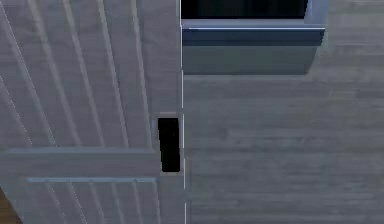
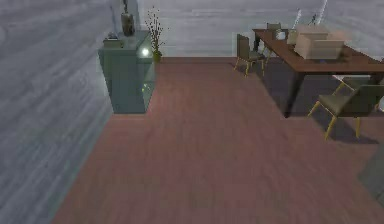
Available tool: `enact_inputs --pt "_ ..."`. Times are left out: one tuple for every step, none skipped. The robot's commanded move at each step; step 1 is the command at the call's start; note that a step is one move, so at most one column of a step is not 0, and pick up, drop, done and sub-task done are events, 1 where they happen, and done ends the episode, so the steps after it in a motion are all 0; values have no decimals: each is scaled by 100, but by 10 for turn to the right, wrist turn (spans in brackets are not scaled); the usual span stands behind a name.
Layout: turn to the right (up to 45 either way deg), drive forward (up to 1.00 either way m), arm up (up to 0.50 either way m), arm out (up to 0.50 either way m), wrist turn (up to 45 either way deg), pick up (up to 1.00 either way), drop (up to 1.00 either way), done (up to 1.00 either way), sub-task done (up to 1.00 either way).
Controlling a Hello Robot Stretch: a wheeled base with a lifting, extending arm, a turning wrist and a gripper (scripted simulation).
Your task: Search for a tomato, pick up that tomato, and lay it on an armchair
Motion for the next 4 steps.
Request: enact_inputs --pt "-450 0 0 0 0 0 0 0 0" --pt "-240 0 0 0 0 0 0 0 0" --pt "0 90 0 0 0 0 0 0 0" --pt "-360 0 0 0 0 0 0 0 0"
